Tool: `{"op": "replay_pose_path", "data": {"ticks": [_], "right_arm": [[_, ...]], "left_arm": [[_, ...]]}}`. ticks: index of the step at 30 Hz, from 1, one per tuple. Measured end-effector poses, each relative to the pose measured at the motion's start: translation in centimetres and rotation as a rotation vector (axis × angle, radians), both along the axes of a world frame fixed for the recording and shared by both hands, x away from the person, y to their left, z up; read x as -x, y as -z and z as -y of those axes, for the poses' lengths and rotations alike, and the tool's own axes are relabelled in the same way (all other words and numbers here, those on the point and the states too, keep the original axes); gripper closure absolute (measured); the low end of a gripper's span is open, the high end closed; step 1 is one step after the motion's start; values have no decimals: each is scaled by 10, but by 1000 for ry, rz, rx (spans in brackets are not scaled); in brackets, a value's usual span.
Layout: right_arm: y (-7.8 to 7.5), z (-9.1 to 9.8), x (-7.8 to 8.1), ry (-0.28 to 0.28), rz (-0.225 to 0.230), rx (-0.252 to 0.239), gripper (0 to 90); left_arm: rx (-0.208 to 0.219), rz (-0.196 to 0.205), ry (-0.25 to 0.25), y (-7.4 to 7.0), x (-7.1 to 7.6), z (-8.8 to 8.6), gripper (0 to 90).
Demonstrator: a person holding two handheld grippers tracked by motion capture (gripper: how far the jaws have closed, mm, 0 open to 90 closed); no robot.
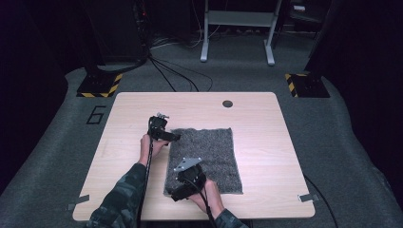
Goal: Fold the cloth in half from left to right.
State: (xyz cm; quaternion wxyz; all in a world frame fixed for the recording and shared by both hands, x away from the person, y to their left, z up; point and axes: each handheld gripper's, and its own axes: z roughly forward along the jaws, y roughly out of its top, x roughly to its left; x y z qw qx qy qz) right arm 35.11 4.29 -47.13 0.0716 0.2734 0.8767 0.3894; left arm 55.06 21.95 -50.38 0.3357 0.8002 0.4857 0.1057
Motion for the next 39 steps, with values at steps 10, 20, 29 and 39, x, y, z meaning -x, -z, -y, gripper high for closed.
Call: {"op": "replay_pose_path", "data": {"ticks": [10,20,29,39], "right_arm": [[20,-34,5,-33,4,73,300],[32,-45,8,-60,12,135,535],[40,-45,7,-34,-3,130,646],[44,-39,7,10,29,100,807]], "left_arm": [[-29,25,-1,6,-7,3,253],[-32,60,10,7,-7,3,415],[-84,97,35,8,-2,10,579],[-105,118,68,8,2,17,789]]}}
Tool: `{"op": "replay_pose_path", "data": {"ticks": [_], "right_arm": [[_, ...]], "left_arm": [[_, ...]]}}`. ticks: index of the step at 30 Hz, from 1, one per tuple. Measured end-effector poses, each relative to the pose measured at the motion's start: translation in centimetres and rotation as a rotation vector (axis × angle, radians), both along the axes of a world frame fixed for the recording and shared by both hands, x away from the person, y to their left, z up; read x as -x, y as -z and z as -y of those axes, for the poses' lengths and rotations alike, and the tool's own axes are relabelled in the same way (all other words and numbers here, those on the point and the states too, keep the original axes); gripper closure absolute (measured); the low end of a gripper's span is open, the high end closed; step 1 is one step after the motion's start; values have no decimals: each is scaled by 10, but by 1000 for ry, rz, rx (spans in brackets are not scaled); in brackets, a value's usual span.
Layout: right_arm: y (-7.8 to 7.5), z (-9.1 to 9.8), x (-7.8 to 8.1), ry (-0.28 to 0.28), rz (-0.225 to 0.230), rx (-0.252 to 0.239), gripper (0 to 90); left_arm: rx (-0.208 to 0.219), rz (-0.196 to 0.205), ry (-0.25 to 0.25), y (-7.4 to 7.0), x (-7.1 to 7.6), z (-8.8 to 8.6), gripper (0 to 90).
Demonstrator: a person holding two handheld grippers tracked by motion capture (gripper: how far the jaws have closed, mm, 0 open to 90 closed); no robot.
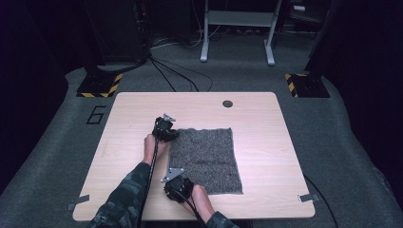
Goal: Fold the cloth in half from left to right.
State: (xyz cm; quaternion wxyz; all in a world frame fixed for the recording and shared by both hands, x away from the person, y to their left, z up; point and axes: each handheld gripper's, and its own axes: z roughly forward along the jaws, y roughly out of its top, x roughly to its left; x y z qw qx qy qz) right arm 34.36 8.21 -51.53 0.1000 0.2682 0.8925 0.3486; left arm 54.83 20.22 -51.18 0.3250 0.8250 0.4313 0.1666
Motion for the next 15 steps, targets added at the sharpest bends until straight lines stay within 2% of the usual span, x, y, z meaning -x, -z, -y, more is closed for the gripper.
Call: {"op": "replay_pose_path", "data": {"ticks": [2,3,5,6,8,10,13,15], "right_arm": [[-2,0,0,-13,-4,25,820],[-1,-1,1,-1,-4,16,821],[-1,-1,2,-10,8,27,834],[0,-1,2,0,21,10,842],[-1,1,3,-4,12,16,852],[1,2,3,7,22,-7,858],[-3,5,5,4,18,-19,860],[-6,6,8,8,37,-39,861]], "left_arm": [[-2,9,1,1,1,2,827],[-5,8,3,0,1,2,841],[-2,9,2,0,1,3,855],[1,8,-2,1,1,3,860],[16,-2,-2,1,1,1,866],[30,1,-10,1,0,0,868],[34,0,-13,0,0,-1,870],[43,5,-16,-1,1,-1,871]]}}
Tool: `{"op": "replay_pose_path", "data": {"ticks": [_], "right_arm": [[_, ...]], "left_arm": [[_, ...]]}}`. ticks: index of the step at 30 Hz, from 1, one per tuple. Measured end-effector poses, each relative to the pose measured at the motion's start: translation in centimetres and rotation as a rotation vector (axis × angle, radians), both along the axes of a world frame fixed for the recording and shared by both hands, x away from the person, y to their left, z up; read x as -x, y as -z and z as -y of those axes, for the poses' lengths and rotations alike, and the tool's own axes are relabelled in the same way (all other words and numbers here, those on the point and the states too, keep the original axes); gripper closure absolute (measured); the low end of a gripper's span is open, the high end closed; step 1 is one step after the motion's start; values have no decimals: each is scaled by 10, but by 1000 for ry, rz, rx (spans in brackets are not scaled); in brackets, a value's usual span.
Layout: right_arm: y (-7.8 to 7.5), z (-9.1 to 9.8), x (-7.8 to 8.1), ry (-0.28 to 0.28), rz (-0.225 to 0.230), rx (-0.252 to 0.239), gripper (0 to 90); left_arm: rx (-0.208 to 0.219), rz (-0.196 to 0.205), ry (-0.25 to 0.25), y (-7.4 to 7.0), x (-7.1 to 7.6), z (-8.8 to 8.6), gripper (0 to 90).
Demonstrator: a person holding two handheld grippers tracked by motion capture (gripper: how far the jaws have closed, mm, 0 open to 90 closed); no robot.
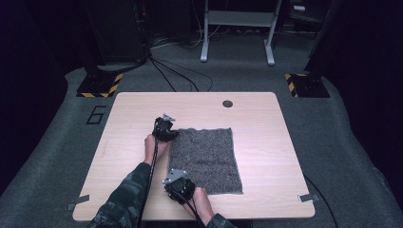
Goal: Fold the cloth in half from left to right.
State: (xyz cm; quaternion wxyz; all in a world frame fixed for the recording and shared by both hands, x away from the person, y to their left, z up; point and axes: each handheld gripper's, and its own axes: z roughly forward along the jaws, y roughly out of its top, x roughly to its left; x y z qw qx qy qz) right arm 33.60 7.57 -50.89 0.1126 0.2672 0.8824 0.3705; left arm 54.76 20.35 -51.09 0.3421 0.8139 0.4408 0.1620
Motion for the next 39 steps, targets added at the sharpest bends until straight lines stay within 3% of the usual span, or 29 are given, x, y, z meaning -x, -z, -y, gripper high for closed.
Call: {"op": "replay_pose_path", "data": {"ticks": [11,19,20,23,26,33,35,39], "right_arm": [[-22,19,6,12,29,-79,868],[-39,29,9,22,52,-144,870],[-41,29,10,25,60,-150,870],[-47,29,10,17,67,-162,870],[-53,28,10,12,72,-175,871],[-69,14,12,-15,115,-215,872],[-73,16,13,-17,122,-223,872],[-73,24,13,8,109,-250,871]], "left_arm": [[41,14,-14,-16,0,-4,873],[14,41,-4,-37,2,-10,874],[32,47,-19,-39,3,-10,874],[32,52,-26,-47,2,-14,874],[26,71,-39,-55,4,-18,875],[14,69,-53,-73,6,-31,876],[12,90,-53,-78,6,-31,877],[9,83,-39,-84,5,-22,877]]}}
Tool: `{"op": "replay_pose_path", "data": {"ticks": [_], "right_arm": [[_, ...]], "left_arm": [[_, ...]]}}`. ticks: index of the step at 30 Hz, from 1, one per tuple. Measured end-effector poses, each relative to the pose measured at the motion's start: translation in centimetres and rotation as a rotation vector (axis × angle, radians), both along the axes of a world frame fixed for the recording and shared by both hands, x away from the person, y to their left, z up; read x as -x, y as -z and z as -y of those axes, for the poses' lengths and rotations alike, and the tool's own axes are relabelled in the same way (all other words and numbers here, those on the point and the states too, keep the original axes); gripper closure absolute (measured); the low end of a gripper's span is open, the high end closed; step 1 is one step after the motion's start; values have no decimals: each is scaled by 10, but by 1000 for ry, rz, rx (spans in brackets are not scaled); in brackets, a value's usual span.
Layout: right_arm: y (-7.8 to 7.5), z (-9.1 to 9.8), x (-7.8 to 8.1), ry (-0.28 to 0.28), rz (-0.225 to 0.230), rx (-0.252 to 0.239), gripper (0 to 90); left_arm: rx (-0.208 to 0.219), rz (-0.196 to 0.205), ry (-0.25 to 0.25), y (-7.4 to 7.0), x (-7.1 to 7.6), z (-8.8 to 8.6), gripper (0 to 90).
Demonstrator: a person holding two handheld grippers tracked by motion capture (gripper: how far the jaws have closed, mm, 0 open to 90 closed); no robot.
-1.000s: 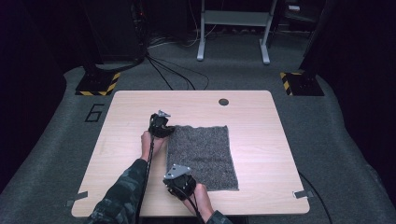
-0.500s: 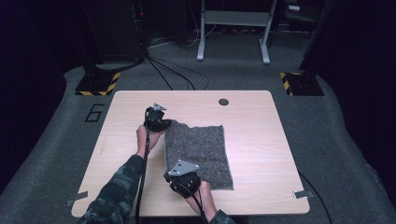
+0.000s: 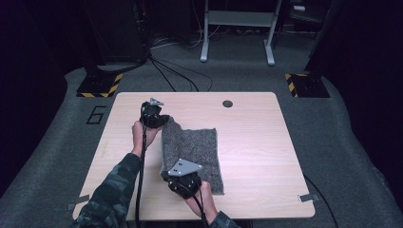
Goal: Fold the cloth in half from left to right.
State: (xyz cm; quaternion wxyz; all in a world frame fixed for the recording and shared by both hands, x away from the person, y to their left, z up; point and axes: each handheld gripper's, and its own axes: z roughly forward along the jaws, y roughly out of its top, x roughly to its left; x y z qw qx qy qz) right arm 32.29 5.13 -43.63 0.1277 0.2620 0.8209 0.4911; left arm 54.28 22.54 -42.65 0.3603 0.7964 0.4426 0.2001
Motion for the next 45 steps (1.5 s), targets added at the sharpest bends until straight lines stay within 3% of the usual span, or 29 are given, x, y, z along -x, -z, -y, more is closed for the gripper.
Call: {"op": "replay_pose_path", "data": {"ticks": [9,20,37,40,45], "right_arm": [[5,22,5,47,-2,8,871],[16,44,11,102,12,68,871],[37,72,12,172,-36,119,870],[40,76,11,185,-50,128,869],[48,85,12,211,-70,132,869]], "left_arm": [[-16,-17,53,2,-6,34,876],[-22,-30,89,7,-10,67,875],[-47,-61,114,29,-16,106,873],[-64,-54,119,32,-15,111,872],[-59,-51,119,36,-15,120,871]]}}
